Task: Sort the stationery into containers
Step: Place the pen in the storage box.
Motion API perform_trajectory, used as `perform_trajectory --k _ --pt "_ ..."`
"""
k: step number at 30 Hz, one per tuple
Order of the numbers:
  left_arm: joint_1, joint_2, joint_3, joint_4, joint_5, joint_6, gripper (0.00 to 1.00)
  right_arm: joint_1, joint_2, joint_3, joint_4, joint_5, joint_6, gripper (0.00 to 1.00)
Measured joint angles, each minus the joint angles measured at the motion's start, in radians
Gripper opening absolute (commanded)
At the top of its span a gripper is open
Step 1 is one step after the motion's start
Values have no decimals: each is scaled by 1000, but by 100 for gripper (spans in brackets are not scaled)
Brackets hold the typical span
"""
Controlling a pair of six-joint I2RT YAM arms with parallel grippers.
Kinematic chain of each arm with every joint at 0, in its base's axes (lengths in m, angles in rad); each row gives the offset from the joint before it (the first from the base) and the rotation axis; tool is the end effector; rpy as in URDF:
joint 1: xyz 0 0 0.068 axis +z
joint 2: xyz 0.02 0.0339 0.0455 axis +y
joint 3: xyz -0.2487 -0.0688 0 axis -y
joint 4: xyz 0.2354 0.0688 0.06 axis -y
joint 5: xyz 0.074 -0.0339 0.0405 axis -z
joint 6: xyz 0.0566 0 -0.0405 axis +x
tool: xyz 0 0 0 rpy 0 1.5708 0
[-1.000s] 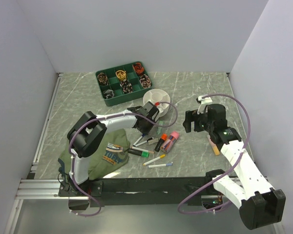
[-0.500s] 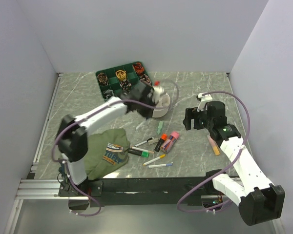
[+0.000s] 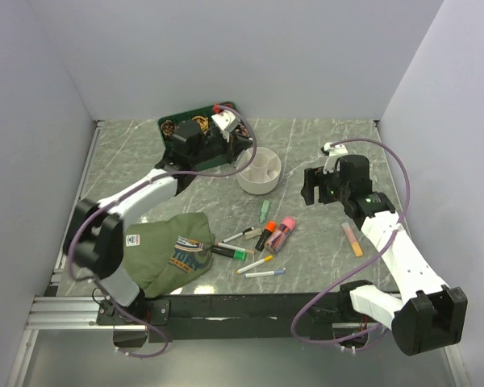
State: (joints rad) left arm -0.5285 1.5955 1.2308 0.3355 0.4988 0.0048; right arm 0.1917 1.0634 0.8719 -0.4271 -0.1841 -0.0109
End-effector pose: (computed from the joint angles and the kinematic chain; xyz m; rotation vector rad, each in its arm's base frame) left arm 0.3241 -0.2206 0.3306 0.8071 1.4458 -0.7996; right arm 0.2408 0.0573 0.2698 -0.3253 2.1693 0.3034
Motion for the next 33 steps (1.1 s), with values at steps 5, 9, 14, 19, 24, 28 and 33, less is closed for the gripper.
perform_trajectory --k 5,9,14,19,24,28,33 --pt "41 169 -17 174 6 -47 1 0 8 30 -8 10 -20 87" --pt "50 231 -10 245 9 -65 1 0 8 32 -18 16 -30 87" --pt "58 306 51 322 14 -97 1 -6 12 32 -33 21 -38 87" --pt "63 373 88 363 8 -123 1 -10 43 47 -38 29 -44 88" --pt "64 435 90 378 -6 -134 2 -11 73 67 -41 33 -55 87" --pt "66 470 97 379 -23 -143 35 -11 100 80 -44 33 -62 87" --pt "74 462 99 364 -40 -159 53 -11 112 82 -44 31 -61 87"
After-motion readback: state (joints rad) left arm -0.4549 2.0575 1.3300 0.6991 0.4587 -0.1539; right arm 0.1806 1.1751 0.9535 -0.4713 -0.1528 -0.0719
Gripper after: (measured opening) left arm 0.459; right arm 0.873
